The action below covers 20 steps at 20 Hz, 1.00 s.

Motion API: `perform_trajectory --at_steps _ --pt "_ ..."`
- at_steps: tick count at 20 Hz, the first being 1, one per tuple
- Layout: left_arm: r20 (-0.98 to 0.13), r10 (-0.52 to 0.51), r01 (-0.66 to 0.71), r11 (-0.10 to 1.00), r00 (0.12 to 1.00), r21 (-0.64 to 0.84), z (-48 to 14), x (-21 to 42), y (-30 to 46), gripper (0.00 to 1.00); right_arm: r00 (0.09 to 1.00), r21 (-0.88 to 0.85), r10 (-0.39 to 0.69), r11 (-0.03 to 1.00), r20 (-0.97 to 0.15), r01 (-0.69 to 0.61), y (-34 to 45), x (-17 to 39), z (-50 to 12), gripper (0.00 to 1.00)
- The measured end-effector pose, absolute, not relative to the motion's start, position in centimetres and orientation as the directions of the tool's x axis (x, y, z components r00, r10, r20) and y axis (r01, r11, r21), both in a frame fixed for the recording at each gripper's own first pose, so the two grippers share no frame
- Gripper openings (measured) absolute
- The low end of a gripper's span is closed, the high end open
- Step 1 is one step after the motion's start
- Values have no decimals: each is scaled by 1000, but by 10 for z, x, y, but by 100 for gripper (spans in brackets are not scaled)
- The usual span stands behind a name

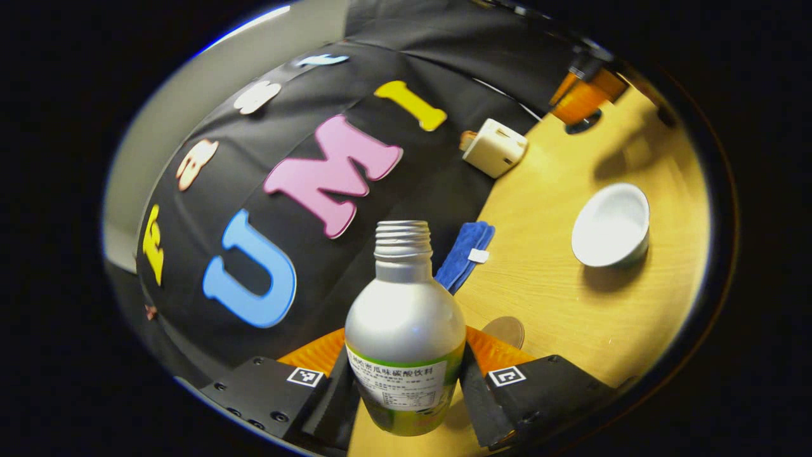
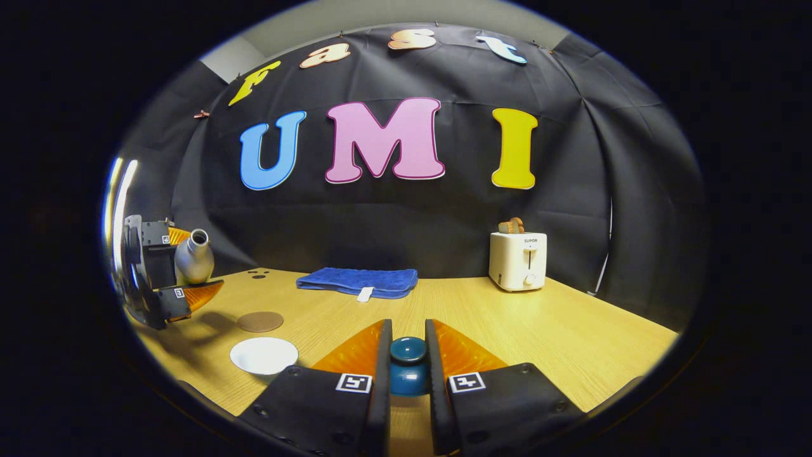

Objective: Open the teacup lid with one hand, grasp the water bottle and pour water into the teacup with the other hand; after pouring, place the water bottle on the coaster and then close the teacup lid.

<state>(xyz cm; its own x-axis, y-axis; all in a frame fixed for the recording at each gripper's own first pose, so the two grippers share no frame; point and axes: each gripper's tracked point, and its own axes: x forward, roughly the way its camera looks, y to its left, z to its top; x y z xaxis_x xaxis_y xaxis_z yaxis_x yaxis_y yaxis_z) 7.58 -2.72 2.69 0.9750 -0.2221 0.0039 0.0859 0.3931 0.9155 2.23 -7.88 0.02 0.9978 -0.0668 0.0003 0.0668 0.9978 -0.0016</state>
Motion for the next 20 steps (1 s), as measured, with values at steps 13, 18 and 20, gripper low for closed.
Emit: perform_trajectory --at_steps 13,18,20 --pt "-118 -310 75 -149 943 986 4 74 -67 79 998 -3 -67 998 0 67 -78 21 0 29" --pt "-136 -316 61 -238 939 969 1 72 -71 79 998 -3 -67 998 1 67 -78 21 0 29" --pt "-149 -313 63 -269 938 961 1 71 -73 79 998 -2 -66 998 0 66 -78 21 1 29"
